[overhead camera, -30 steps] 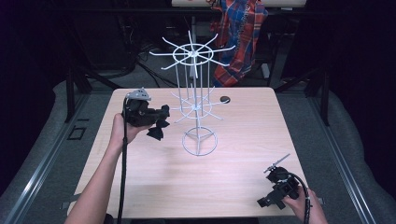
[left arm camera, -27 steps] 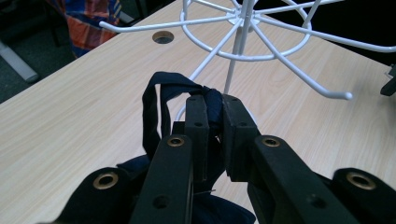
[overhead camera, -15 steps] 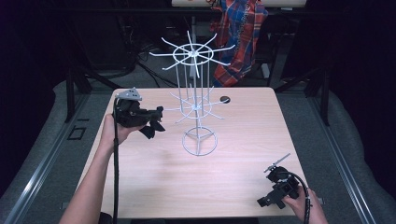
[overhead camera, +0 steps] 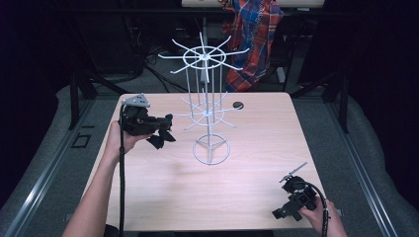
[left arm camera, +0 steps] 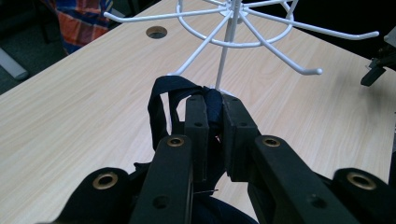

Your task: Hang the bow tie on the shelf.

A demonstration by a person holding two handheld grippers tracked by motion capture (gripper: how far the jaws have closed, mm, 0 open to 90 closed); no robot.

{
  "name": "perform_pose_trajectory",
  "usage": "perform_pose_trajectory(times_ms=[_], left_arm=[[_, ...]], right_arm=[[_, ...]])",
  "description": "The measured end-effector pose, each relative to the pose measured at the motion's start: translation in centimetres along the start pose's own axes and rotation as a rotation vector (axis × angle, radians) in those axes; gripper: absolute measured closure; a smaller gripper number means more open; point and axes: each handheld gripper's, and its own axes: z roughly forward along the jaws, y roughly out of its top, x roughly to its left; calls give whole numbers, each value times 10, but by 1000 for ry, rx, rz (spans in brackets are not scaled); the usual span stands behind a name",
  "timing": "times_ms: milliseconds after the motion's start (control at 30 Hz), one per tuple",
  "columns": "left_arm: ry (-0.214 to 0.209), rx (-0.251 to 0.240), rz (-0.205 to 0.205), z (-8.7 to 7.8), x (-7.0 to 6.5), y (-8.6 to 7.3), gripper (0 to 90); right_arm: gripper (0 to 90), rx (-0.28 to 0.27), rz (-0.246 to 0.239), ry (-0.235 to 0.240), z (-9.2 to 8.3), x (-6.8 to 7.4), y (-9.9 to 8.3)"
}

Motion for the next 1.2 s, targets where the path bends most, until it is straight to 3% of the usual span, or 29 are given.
perform_pose_trajectory(times_ms=[233,767,1067,1100,1200], left_arm=[[16,-22,-11,-2,3,0,823],[33,-38,6,0,8,8,823],[-33,-31,11,8,17,8,823],[-38,-31,11,9,18,8,823],[-47,-29,15,10,17,9,823]], right_arm=[[75,1,1,-1,0,0,0],[75,4,-3,-1,0,-1,-1],[75,17,-10,-10,0,-2,0],[75,-5,8,4,2,-1,-1],[75,20,-11,-17,0,-2,-1]])
